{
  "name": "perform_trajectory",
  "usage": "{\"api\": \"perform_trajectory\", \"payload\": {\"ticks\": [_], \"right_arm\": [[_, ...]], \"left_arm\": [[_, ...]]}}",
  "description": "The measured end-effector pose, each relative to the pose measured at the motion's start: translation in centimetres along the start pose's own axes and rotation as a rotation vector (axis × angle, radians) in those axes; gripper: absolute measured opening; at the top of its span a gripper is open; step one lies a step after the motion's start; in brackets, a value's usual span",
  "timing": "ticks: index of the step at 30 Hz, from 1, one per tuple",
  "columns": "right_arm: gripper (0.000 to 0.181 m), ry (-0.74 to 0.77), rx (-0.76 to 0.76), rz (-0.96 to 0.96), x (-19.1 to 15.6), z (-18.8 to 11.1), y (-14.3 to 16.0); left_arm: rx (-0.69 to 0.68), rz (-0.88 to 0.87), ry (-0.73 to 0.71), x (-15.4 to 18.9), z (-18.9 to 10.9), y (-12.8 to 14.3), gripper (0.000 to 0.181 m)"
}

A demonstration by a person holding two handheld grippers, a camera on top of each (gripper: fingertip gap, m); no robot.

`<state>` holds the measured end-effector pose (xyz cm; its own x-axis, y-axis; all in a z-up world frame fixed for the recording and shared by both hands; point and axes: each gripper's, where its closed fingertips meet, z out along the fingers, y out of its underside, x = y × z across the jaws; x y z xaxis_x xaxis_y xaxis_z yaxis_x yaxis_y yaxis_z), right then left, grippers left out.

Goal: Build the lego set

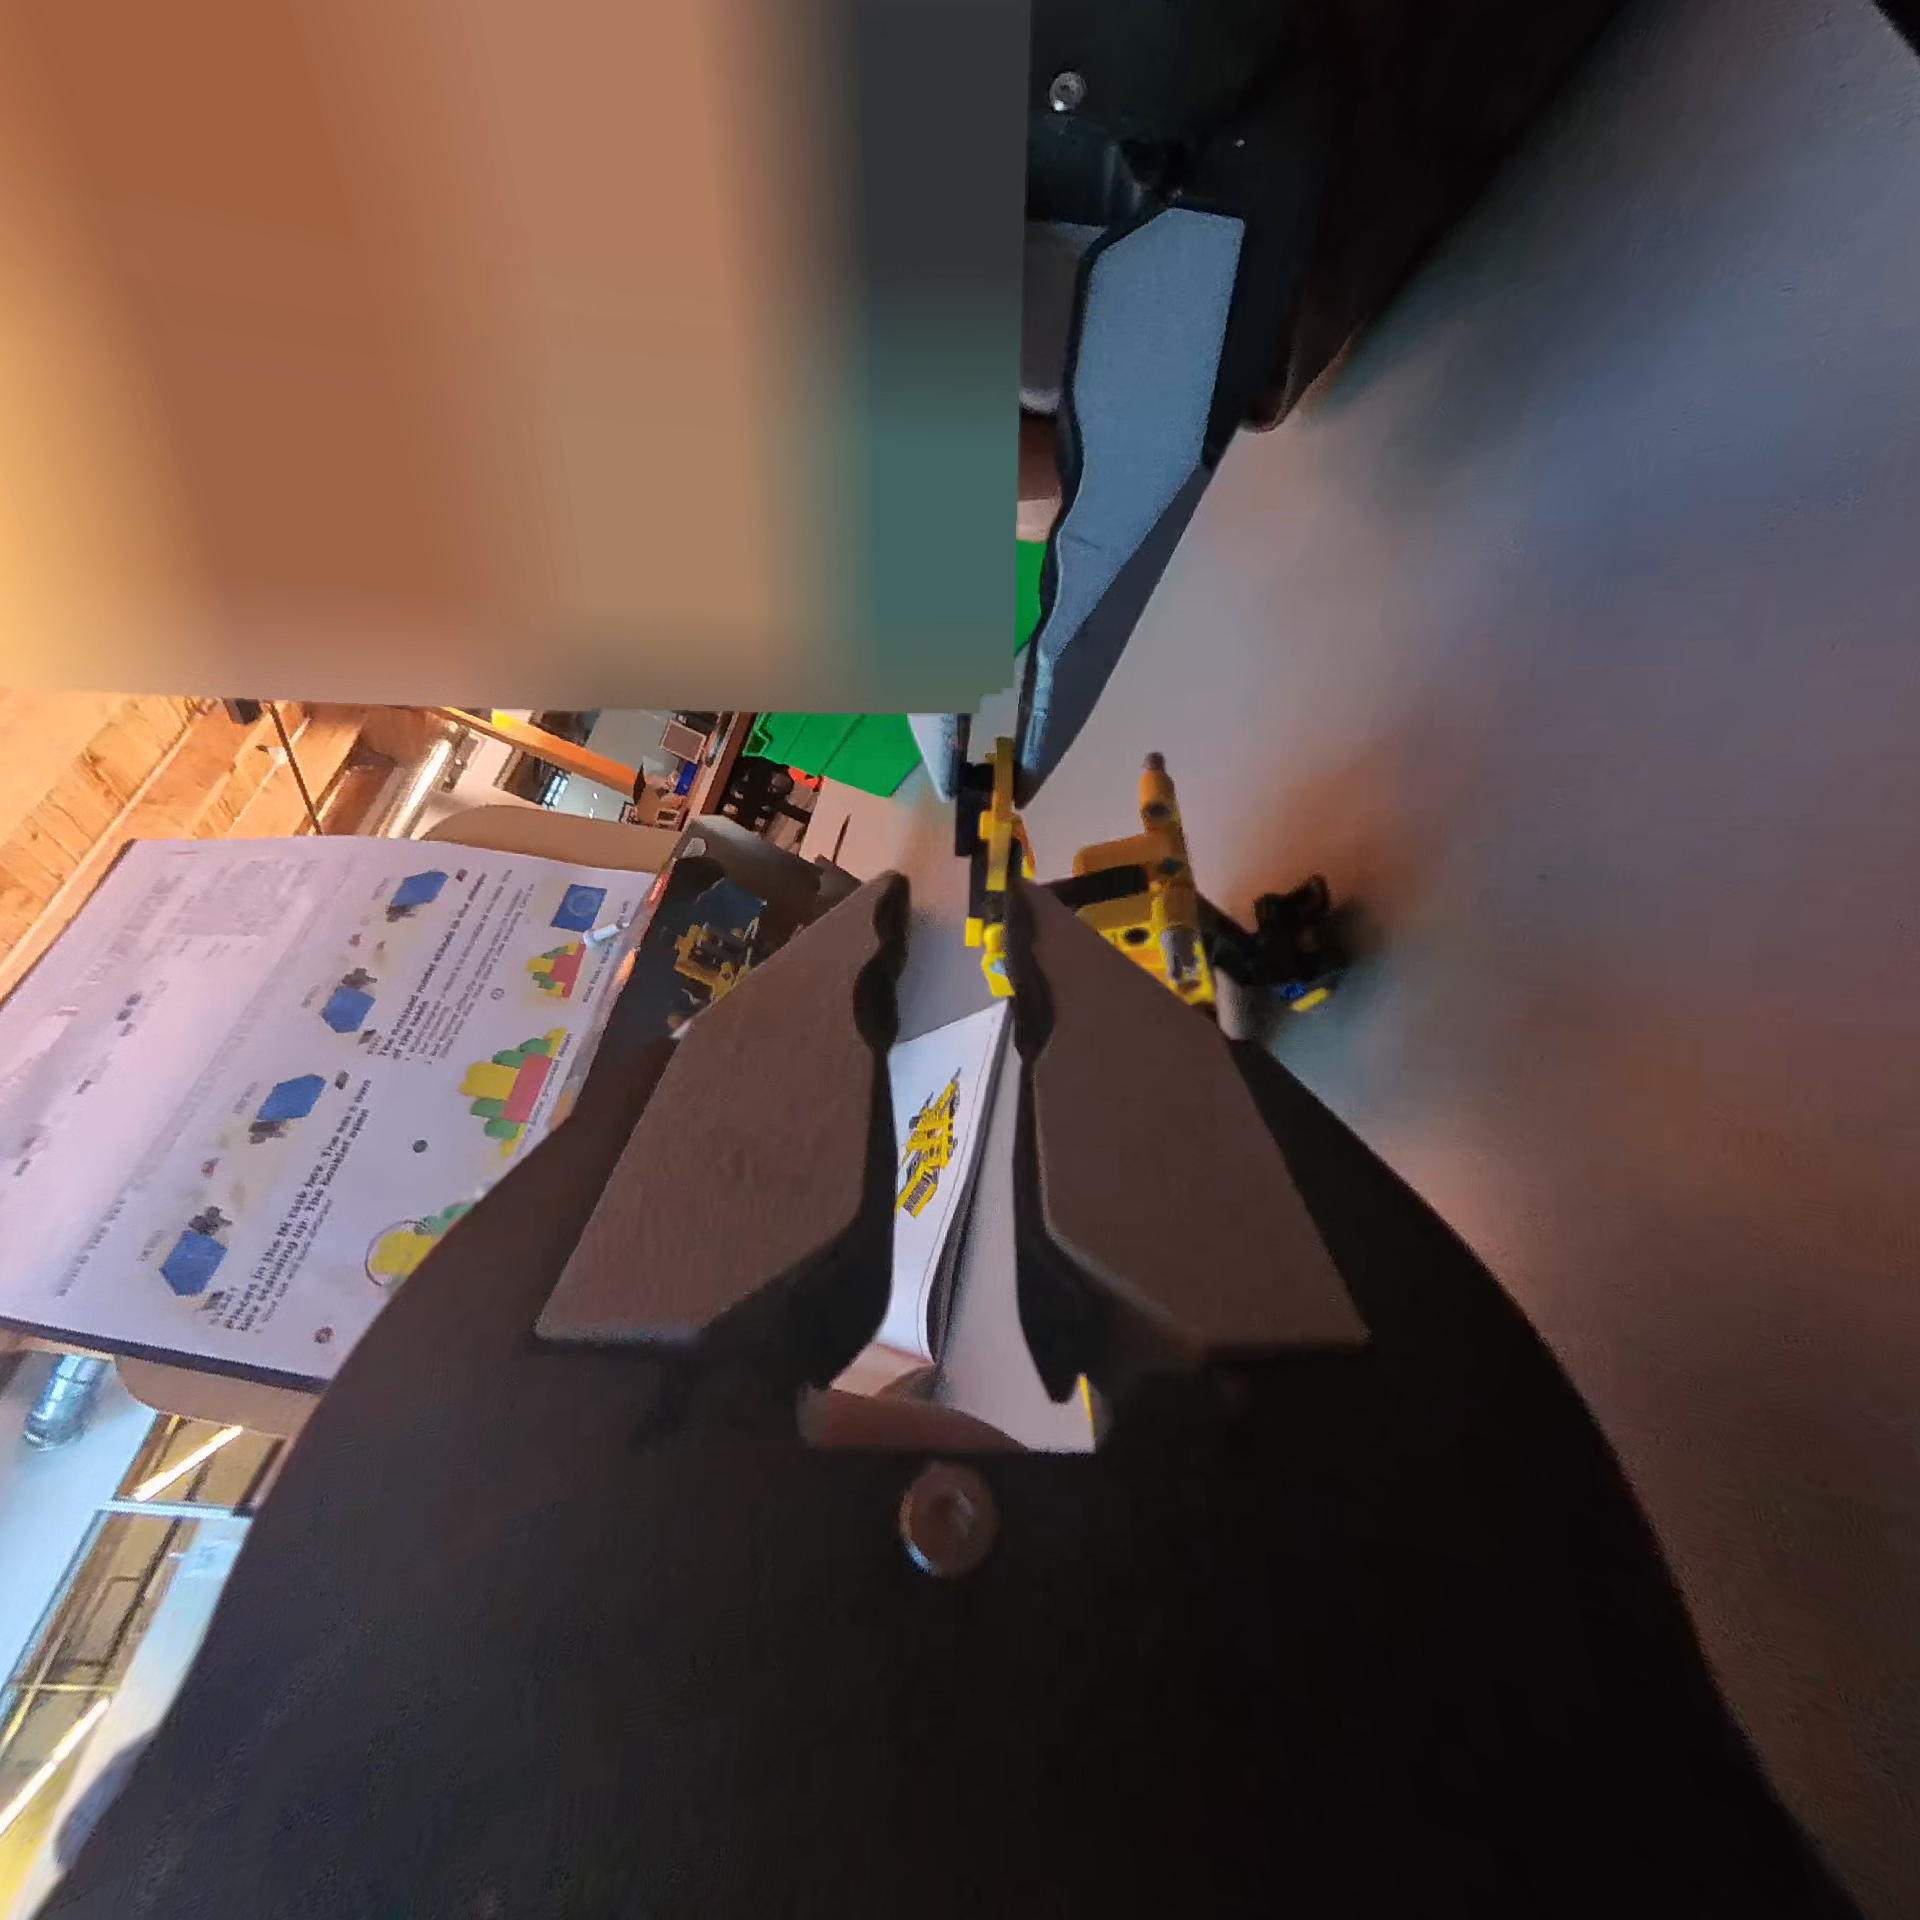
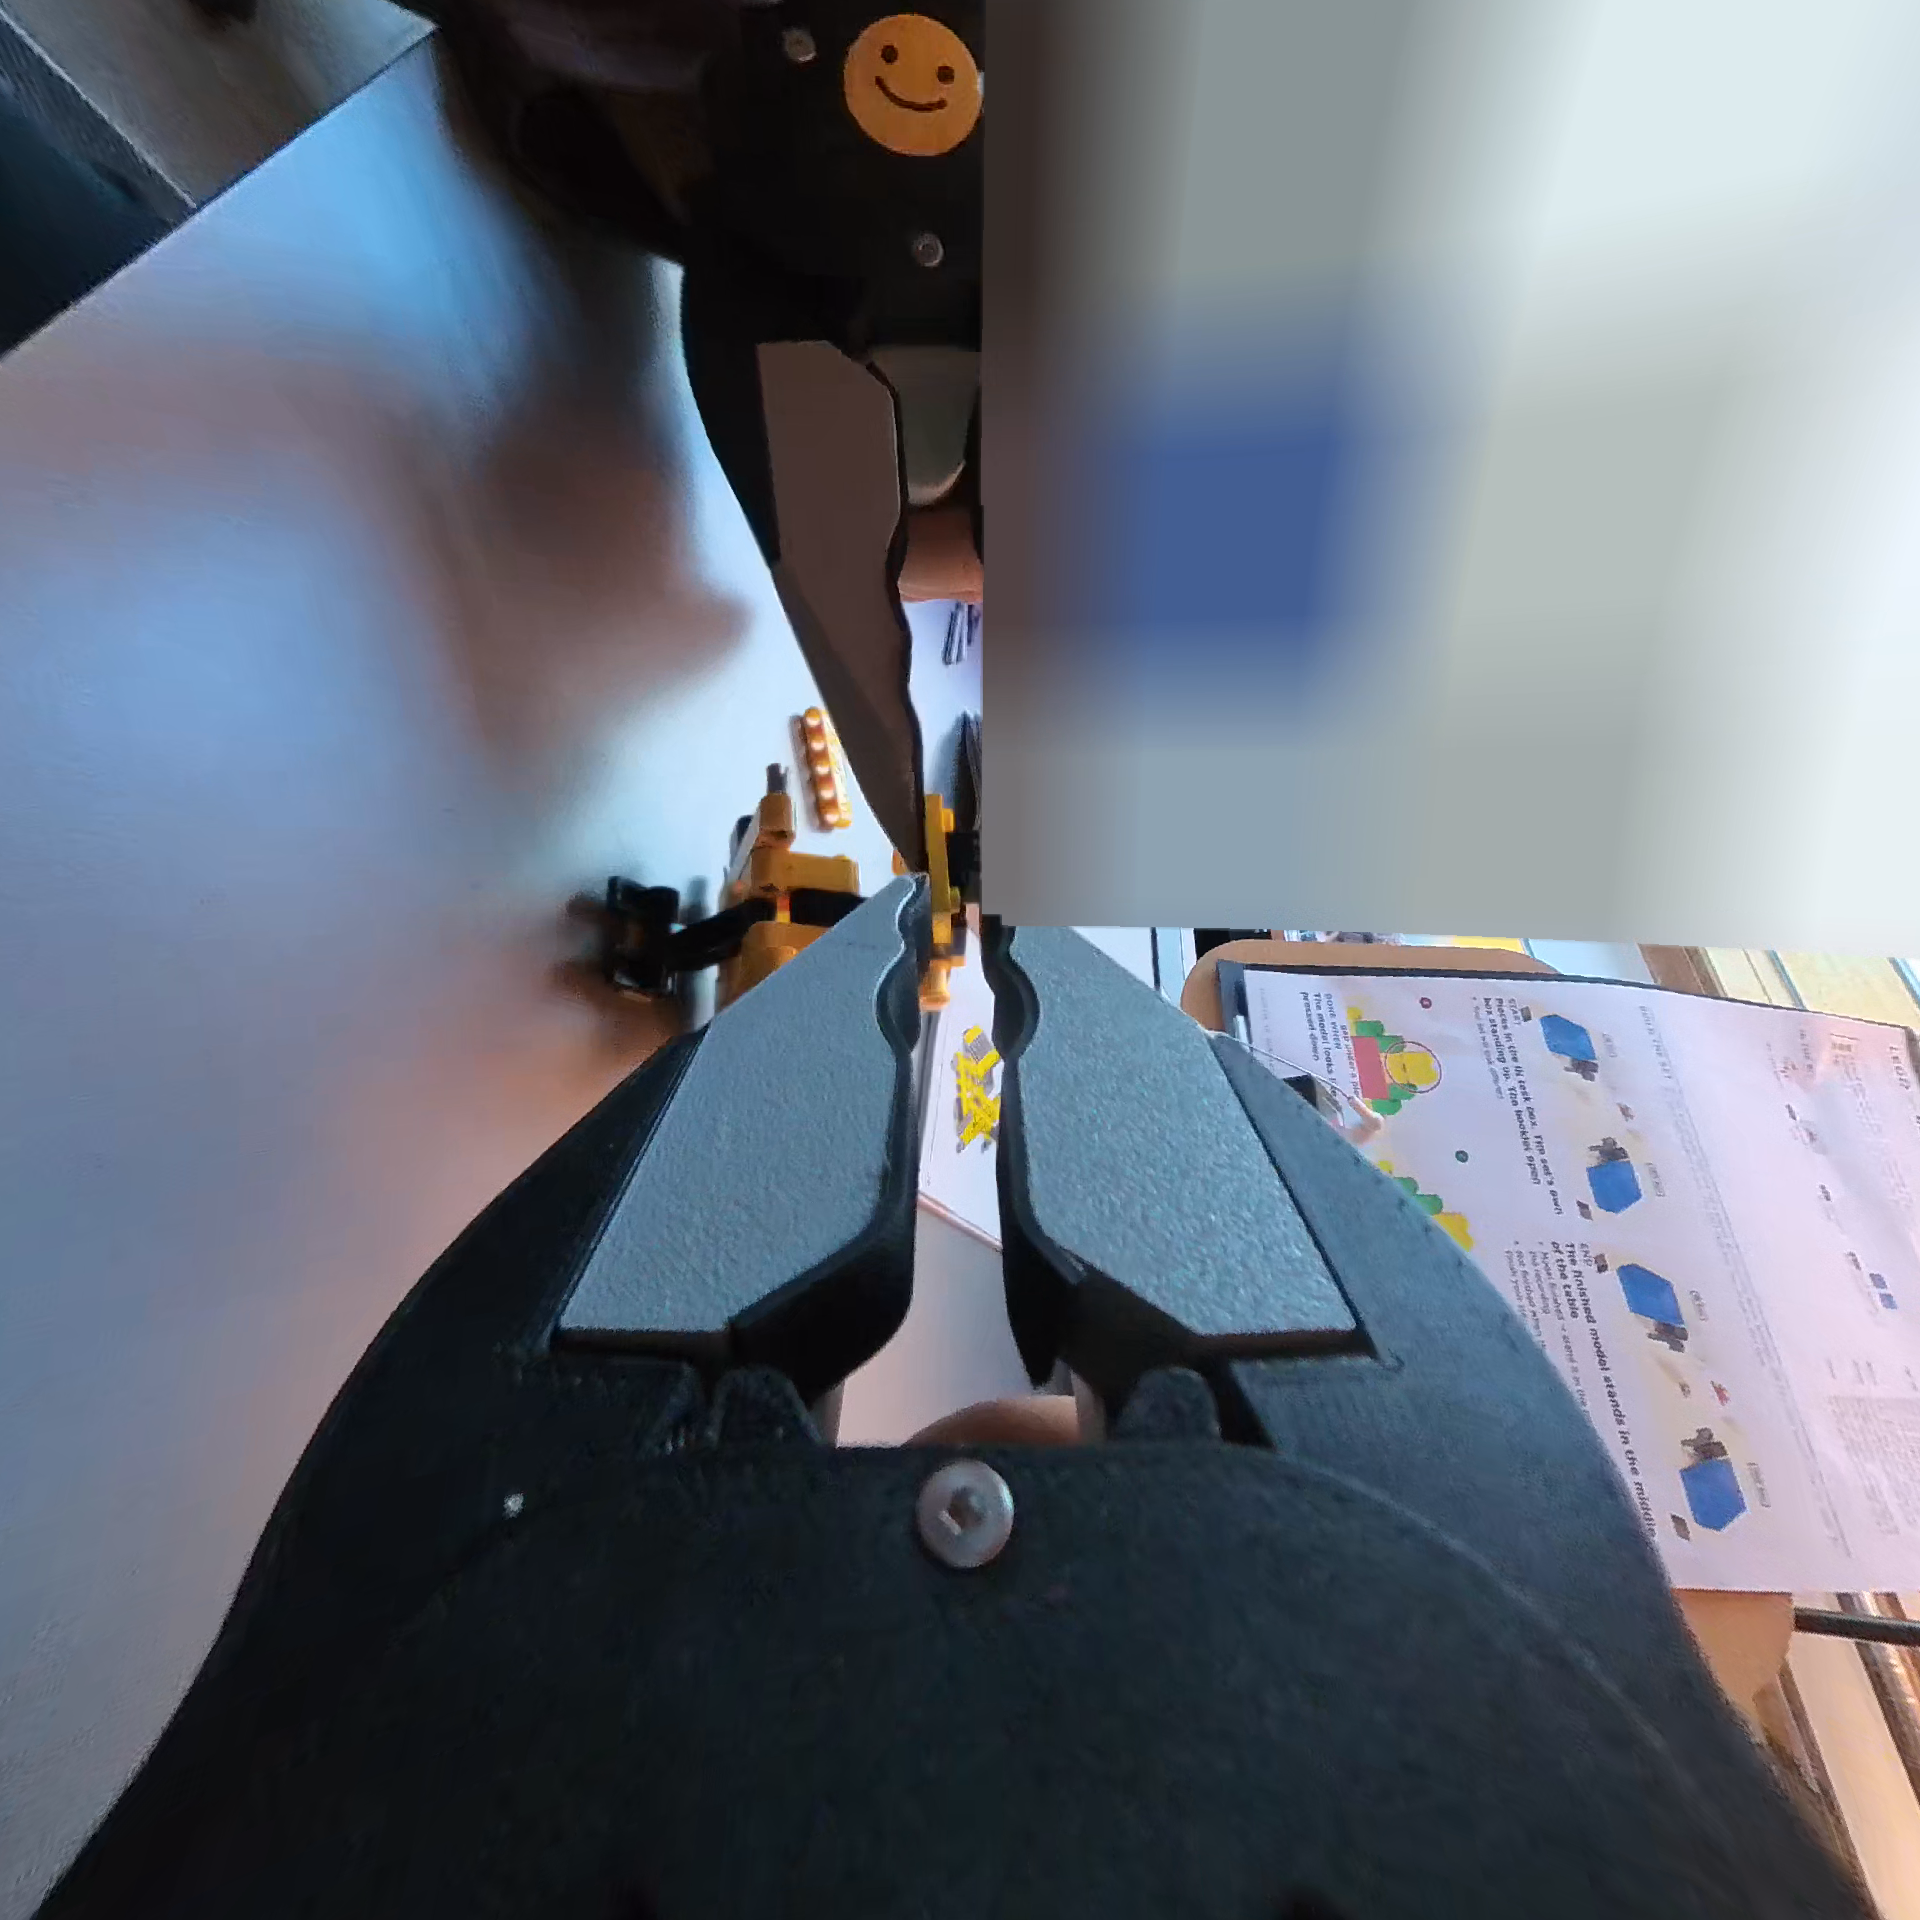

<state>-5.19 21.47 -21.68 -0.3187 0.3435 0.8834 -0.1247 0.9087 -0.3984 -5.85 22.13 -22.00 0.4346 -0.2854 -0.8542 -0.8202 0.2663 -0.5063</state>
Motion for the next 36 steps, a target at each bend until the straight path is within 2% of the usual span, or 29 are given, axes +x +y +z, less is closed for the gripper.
{"api": "perform_trajectory", "payload": {"ticks": [12,17,23,25,28,36], "right_arm": [[0.006,-0.024,0.008,0.024,-0.26,-0.03,0.36],[0.006,0.023,-0.035,-0.086,-0.03,0.01,0.47],[0.013,0.052,-0.049,-0.110,0.02,0.25,0.50],[0.024,0.051,-0.027,-0.076,0.10,0.42,0.09],[0.008,0.058,-0.041,-0.086,0.18,0.58,-0.03],[0.007,0.027,-0.047,-0.153,-0.25,0.29,-0.01]], "left_arm": [[-0.013,-0.072,0.080,0.81,0.18,0.42,0.004],[-0.019,-0.165,0.125,0.78,0.17,0.42,0.004],[-0.031,-0.209,0.139,0.69,0.21,0.58,0.004],[-0.034,-0.207,0.138,0.66,0.24,0.56,0.004],[-0.039,-0.206,0.138,0.69,0.31,0.54,0.004],[-0.033,-0.265,0.167,0.78,0.31,0.44,0.004]]}}
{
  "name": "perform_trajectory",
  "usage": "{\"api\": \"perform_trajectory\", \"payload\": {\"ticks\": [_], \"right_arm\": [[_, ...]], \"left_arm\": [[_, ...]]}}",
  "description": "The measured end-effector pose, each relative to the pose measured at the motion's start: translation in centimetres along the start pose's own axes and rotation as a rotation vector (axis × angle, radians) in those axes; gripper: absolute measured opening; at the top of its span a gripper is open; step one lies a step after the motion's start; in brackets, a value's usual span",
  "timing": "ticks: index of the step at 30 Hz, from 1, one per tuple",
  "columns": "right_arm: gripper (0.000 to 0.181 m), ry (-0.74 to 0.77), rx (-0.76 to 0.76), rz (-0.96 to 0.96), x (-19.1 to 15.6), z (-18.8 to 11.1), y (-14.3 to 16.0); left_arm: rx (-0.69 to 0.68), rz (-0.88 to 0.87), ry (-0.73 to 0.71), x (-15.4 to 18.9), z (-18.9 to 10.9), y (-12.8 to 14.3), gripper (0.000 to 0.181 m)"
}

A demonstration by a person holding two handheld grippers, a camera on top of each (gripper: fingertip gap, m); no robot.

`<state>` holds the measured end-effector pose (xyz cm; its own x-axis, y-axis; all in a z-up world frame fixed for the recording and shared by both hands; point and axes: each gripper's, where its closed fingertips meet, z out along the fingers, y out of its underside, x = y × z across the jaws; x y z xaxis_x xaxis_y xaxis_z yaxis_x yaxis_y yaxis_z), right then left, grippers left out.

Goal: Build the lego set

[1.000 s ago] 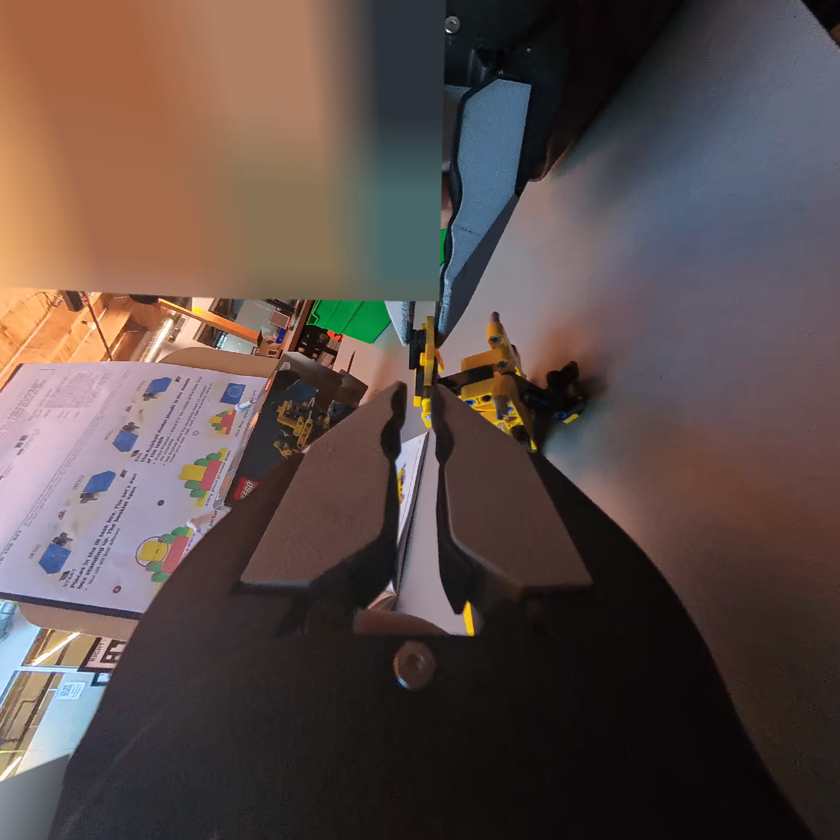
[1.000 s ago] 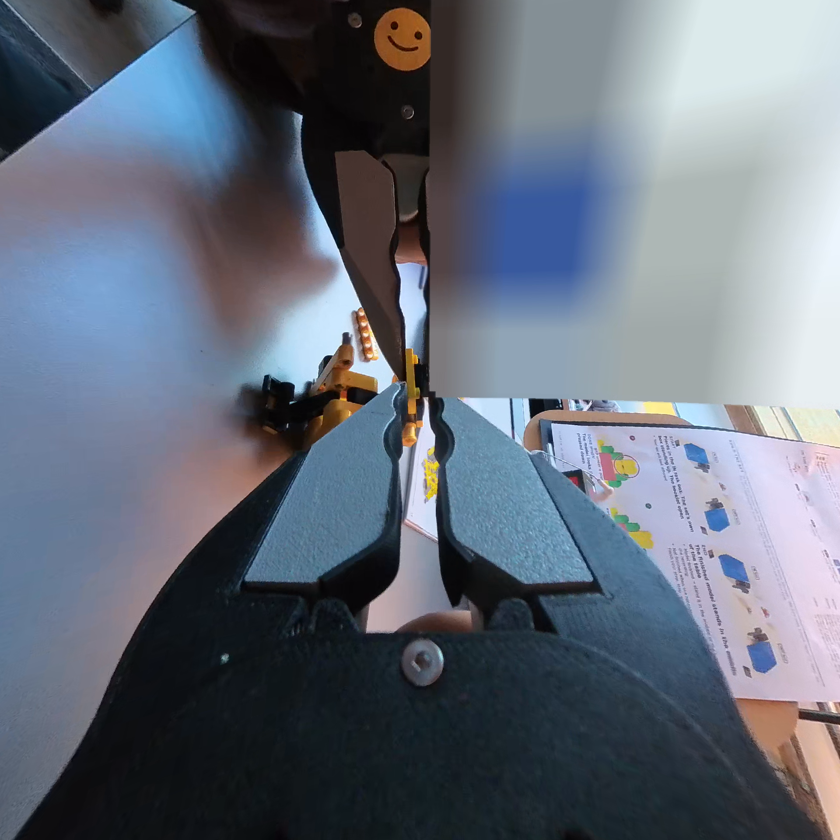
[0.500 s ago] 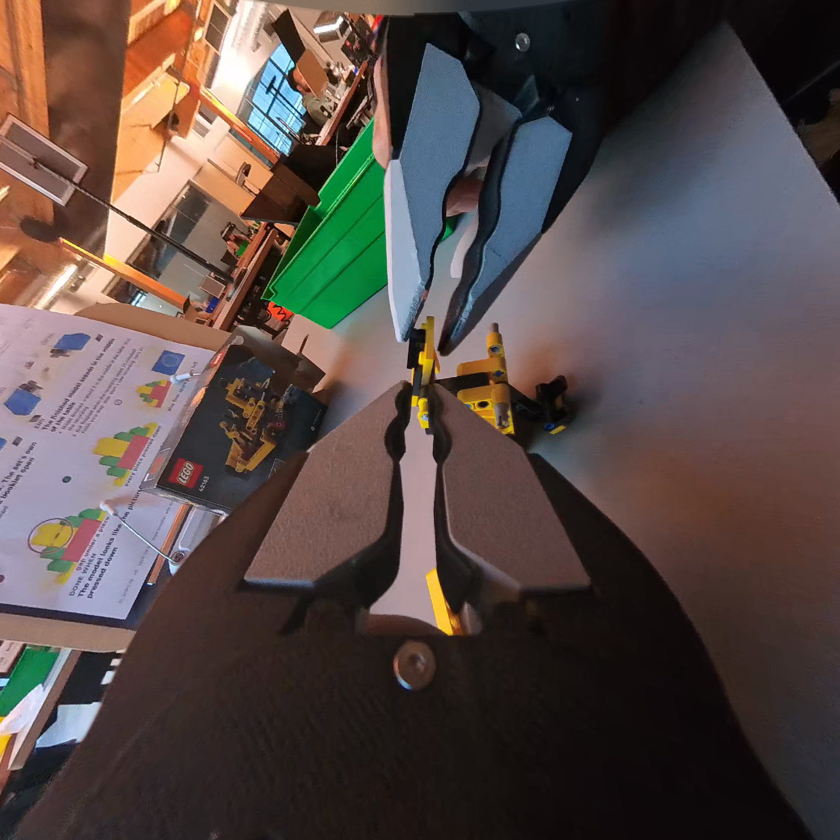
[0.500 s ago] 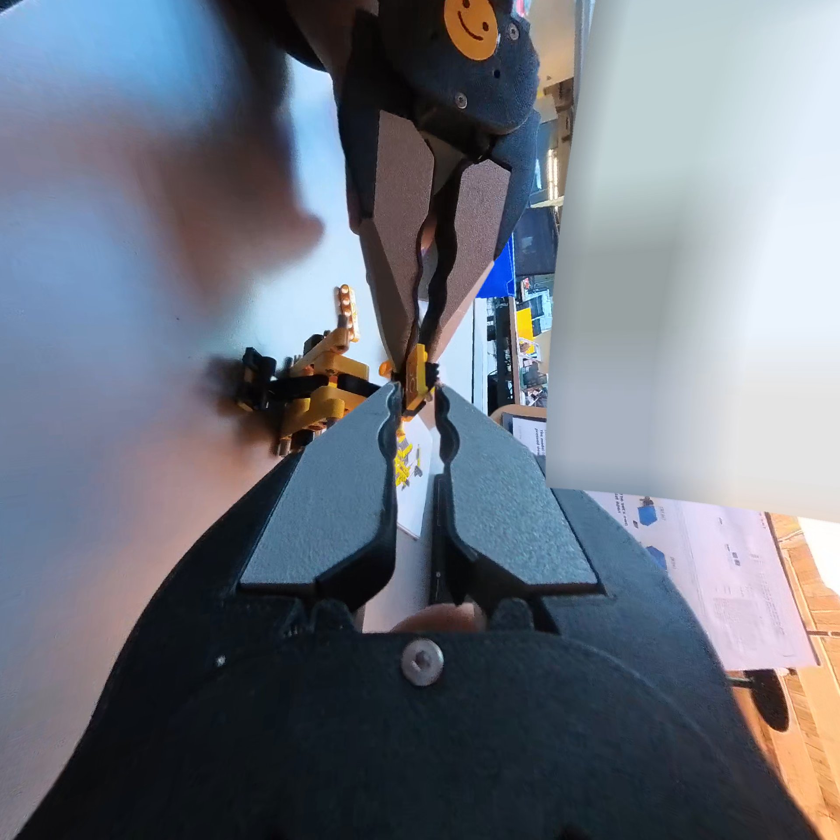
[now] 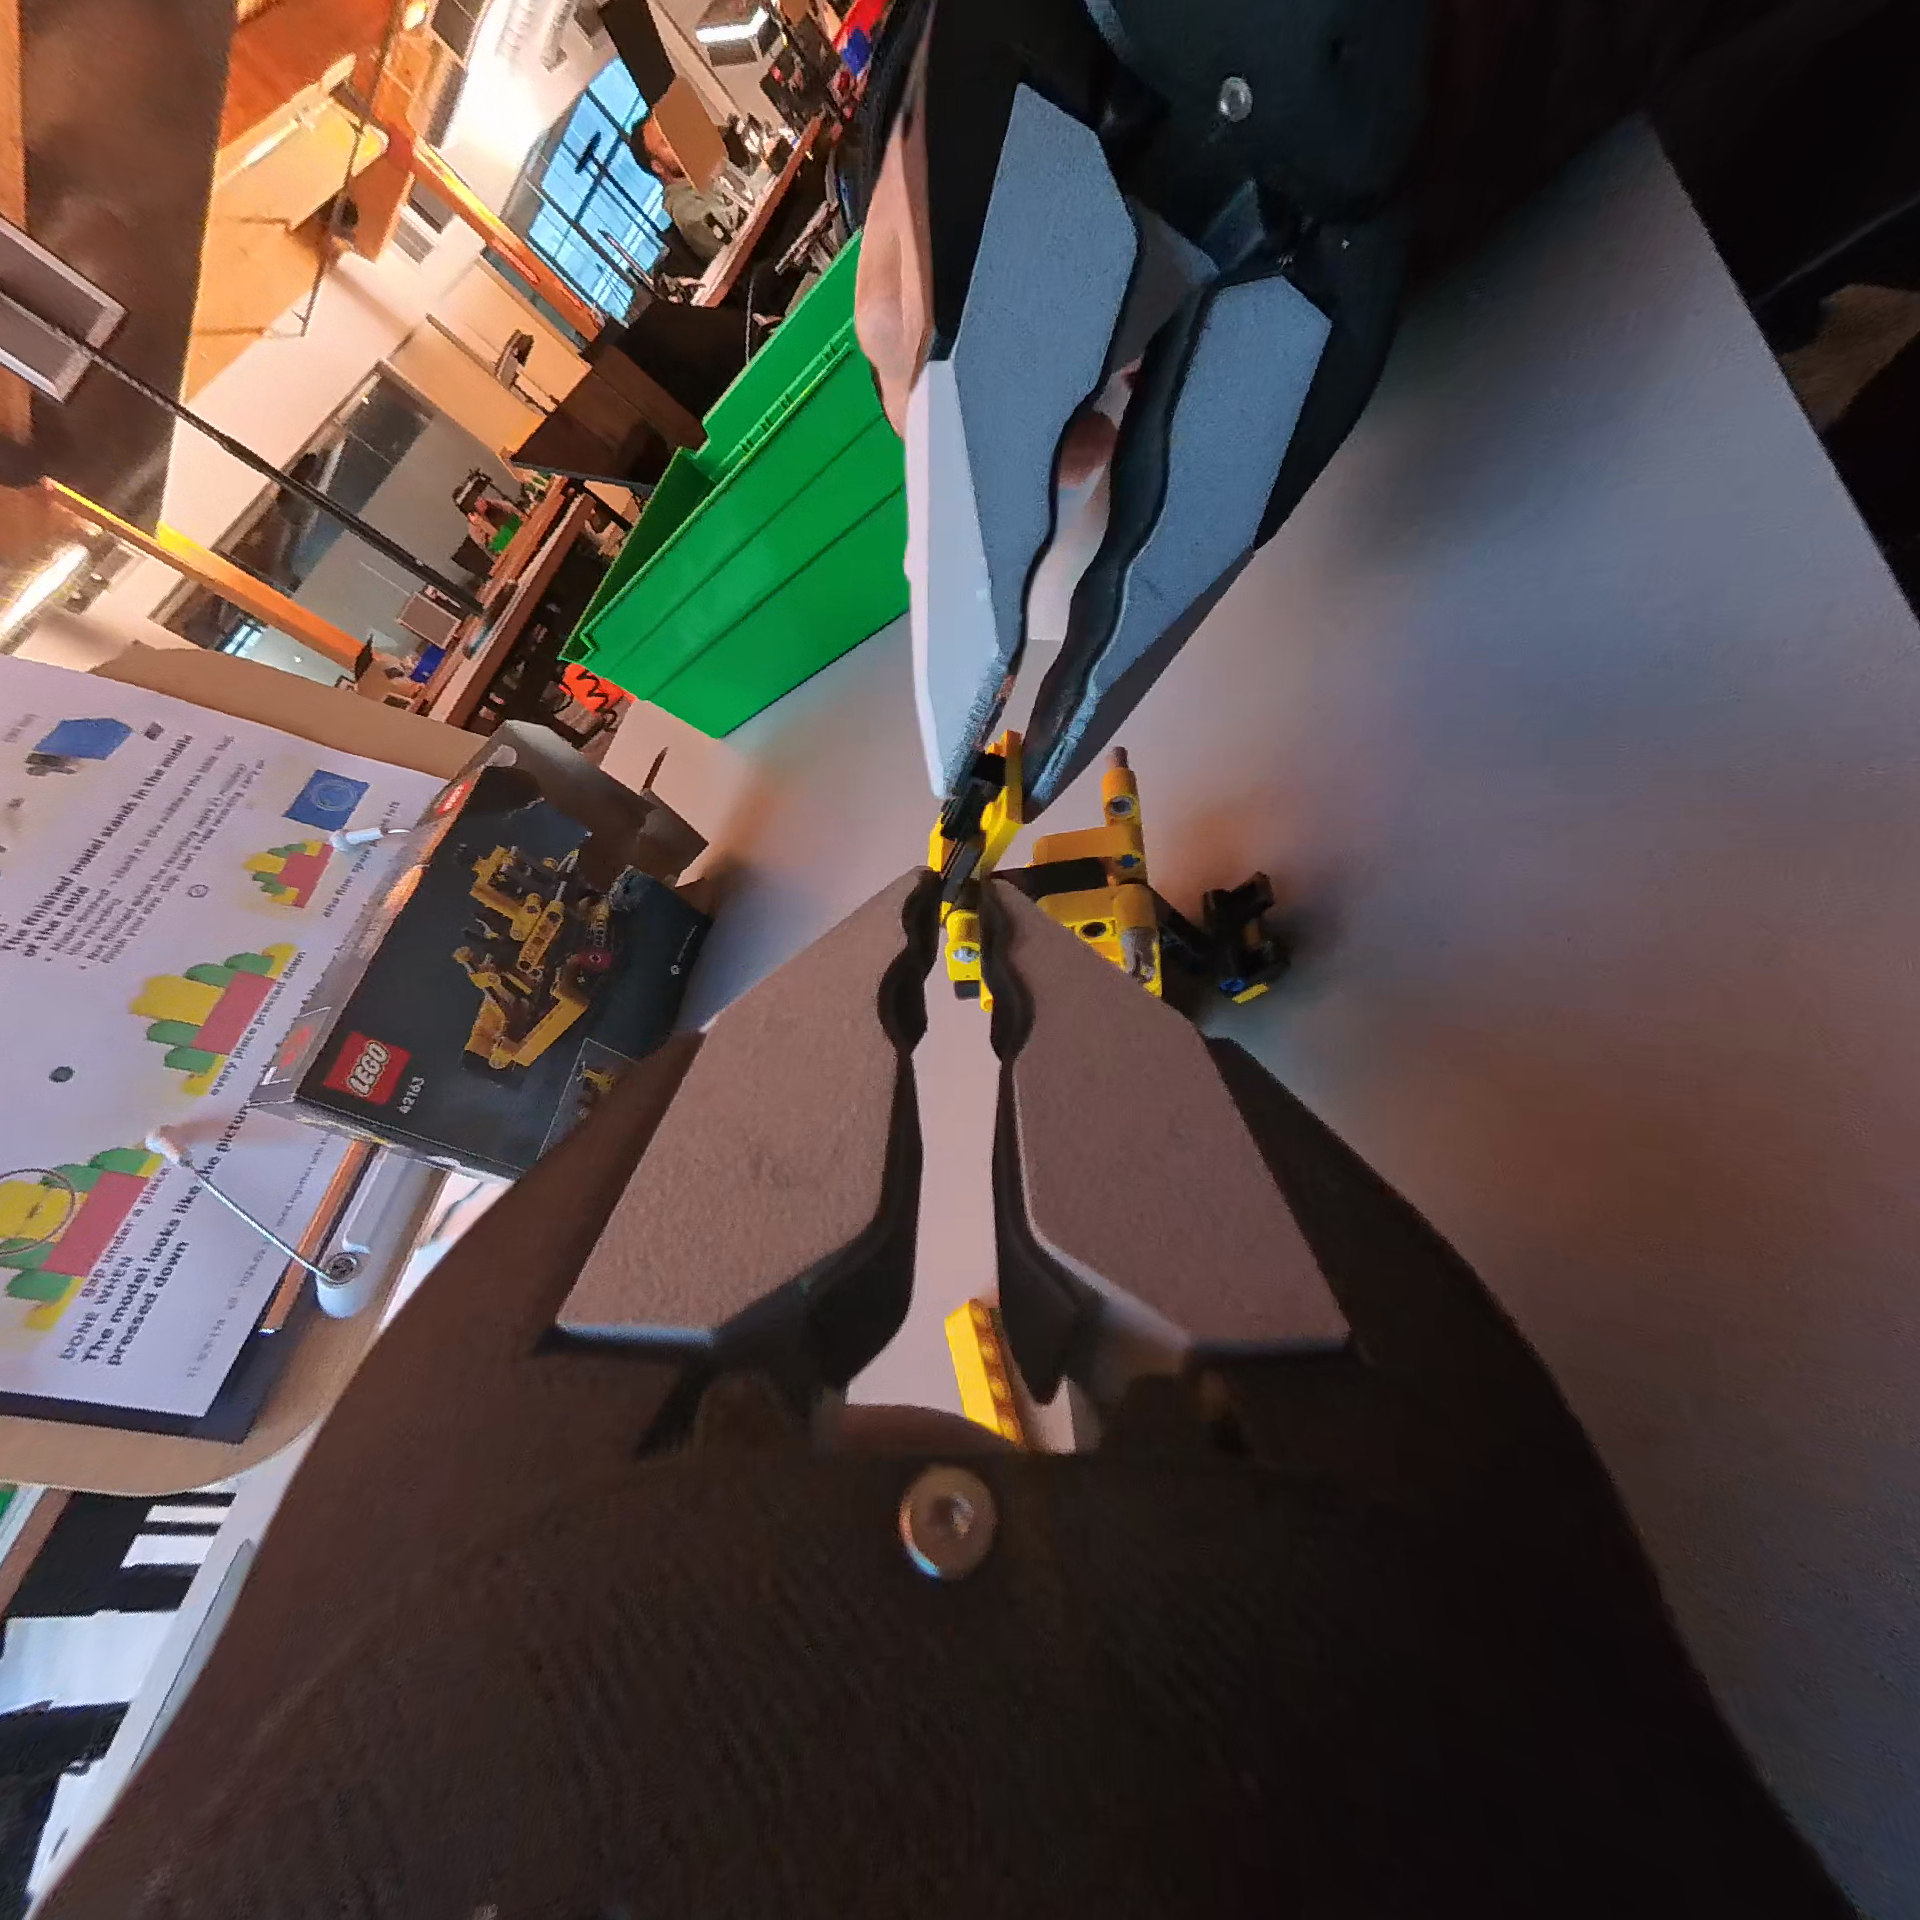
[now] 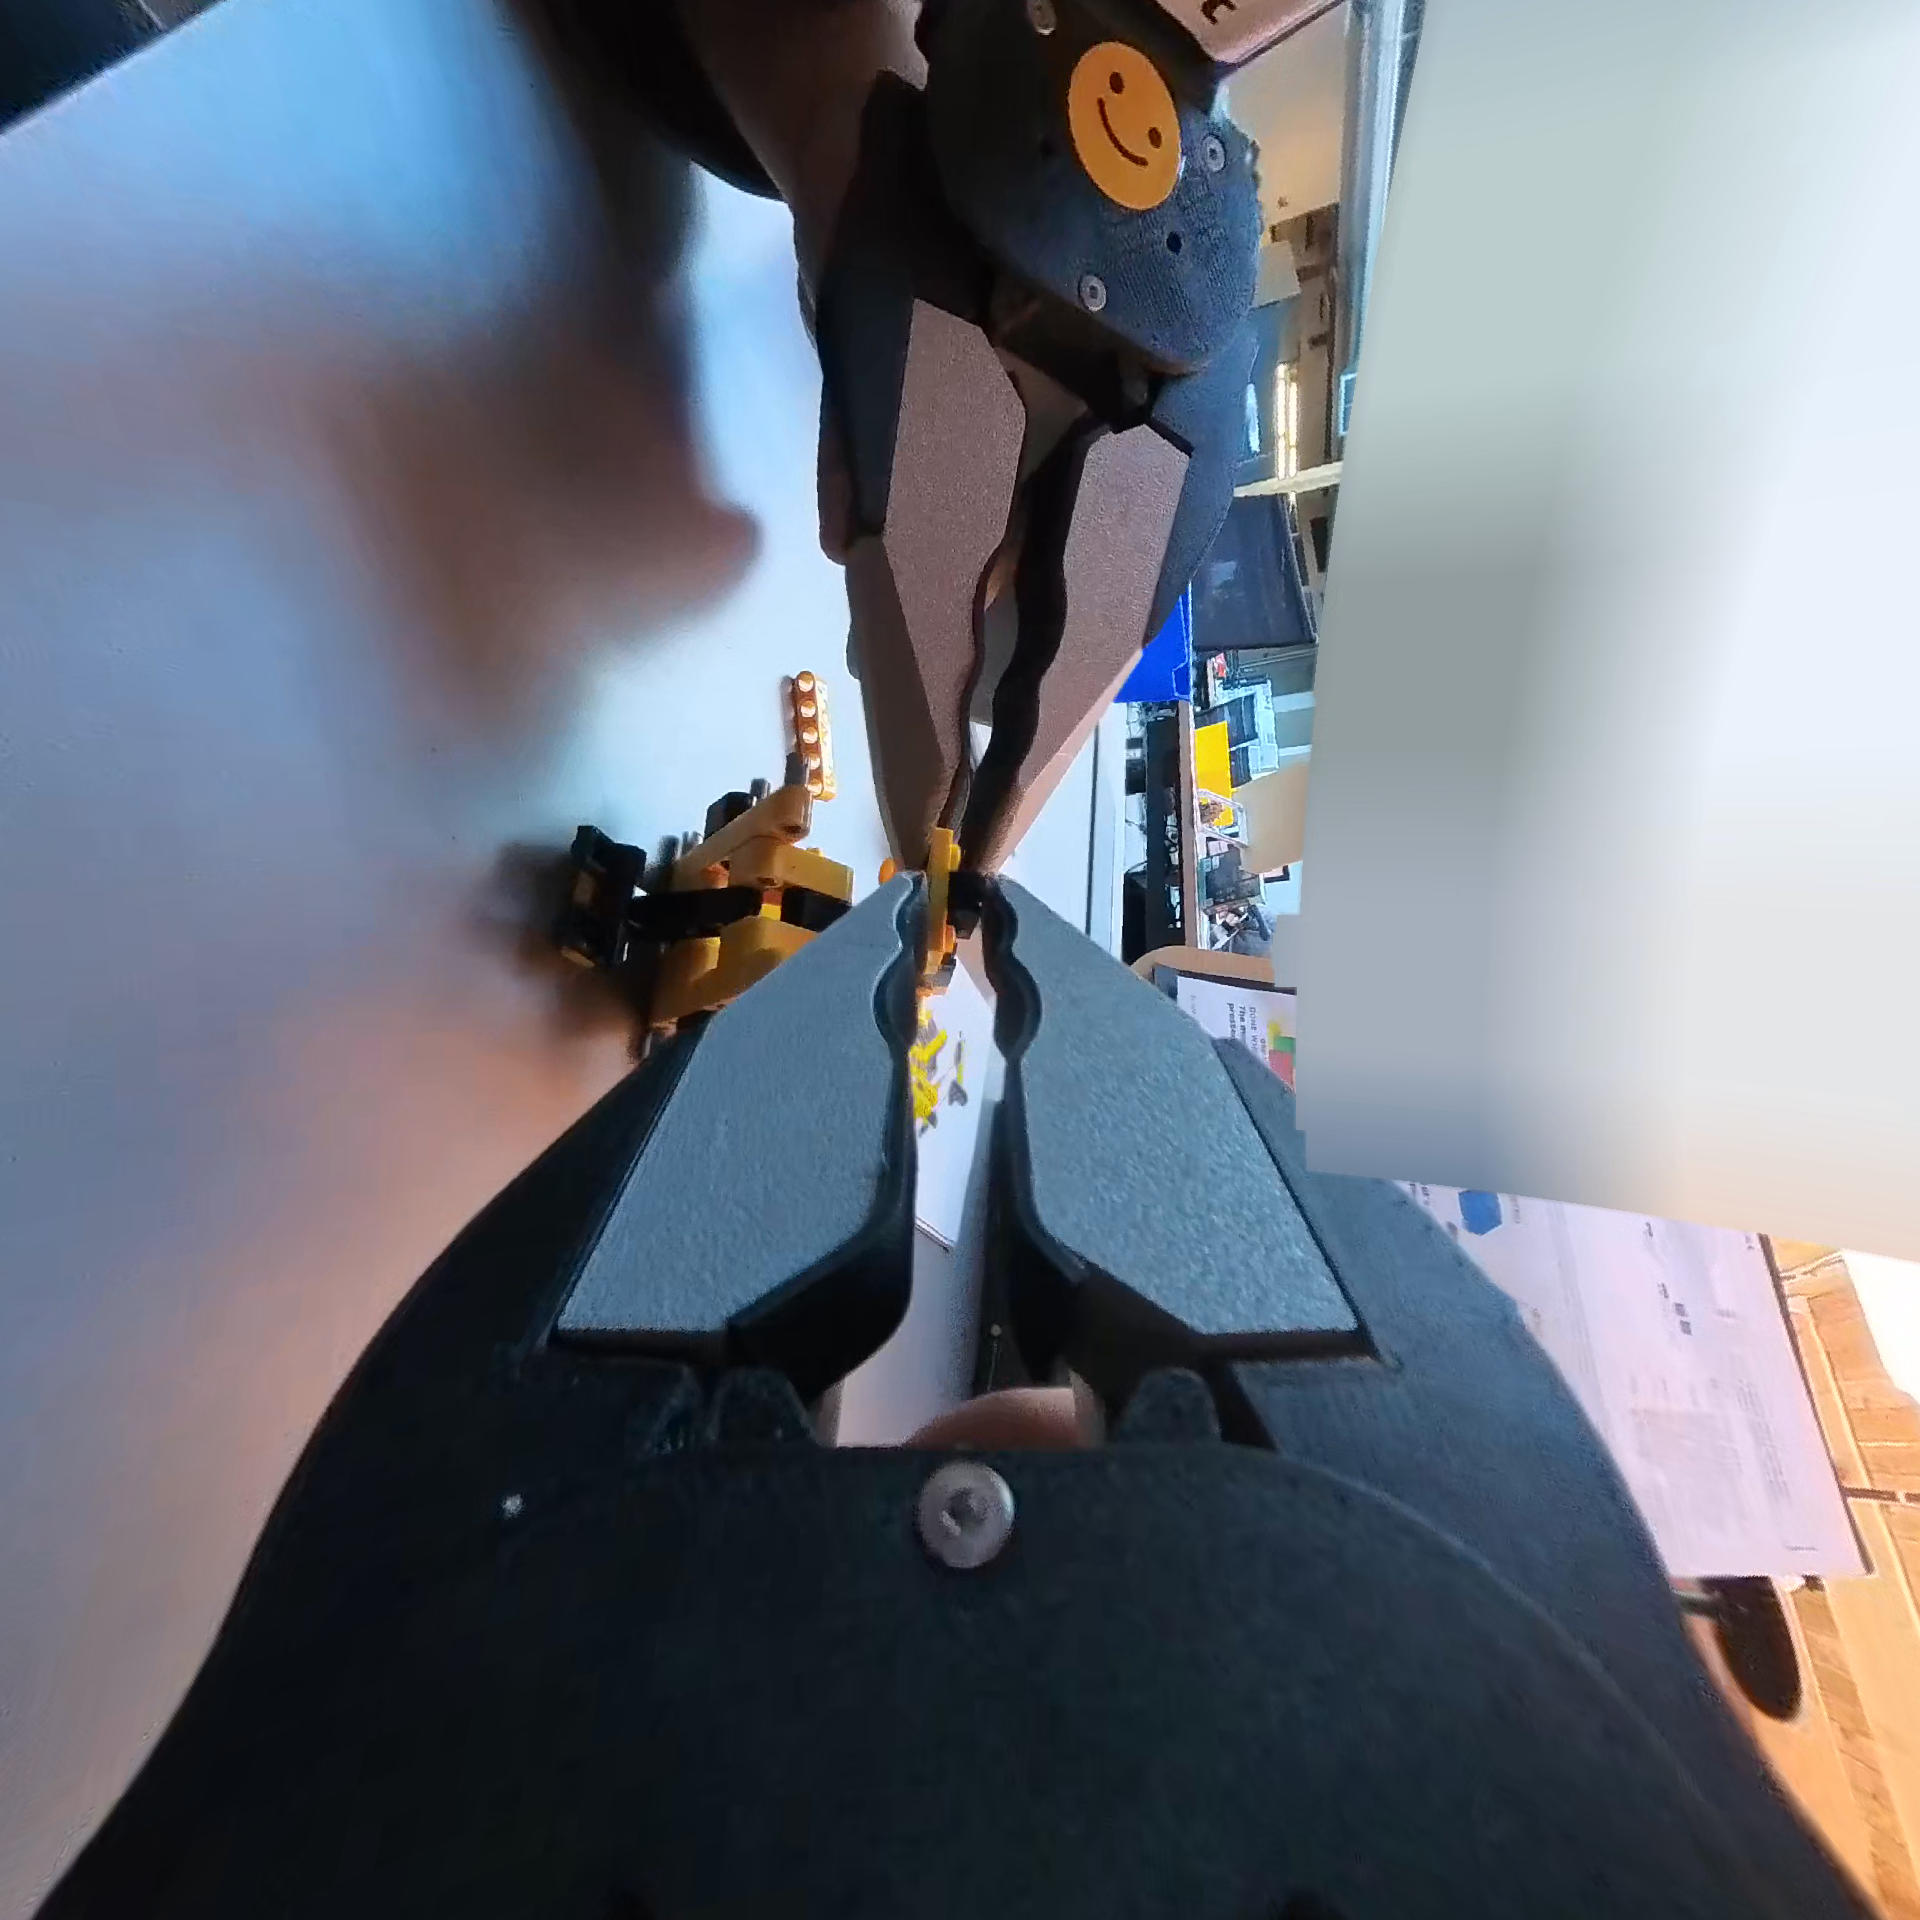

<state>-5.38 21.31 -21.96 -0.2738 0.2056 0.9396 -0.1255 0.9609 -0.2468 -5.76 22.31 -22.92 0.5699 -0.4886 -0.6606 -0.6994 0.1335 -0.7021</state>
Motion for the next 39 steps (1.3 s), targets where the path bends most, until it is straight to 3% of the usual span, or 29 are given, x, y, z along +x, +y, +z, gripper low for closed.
{"api": "perform_trajectory", "payload": {"ticks": [6,22,34,39], "right_arm": [[0.006,-0.022,0.020,0.060,0.1,-0.2,0.8],[0.006,-0.399,0.146,1.064,1.6,0.6,4.4],[0.006,-0.531,0.132,1.256,1.0,1.2,4.6],[0.006,-0.565,0.133,1.307,0.9,1.1,4.6]], "left_arm": [[-0.005,0.035,-0.042,-0.1,0.1,0.3,0.003],[-0.061,-0.361,0.023,-1.3,0.9,1.7,0.011],[-0.019,-0.653,0.097,-2.5,1.0,1.9,0.018],[-0.051,-0.652,0.135,-2.1,1.9,2.1,0.020]]}}
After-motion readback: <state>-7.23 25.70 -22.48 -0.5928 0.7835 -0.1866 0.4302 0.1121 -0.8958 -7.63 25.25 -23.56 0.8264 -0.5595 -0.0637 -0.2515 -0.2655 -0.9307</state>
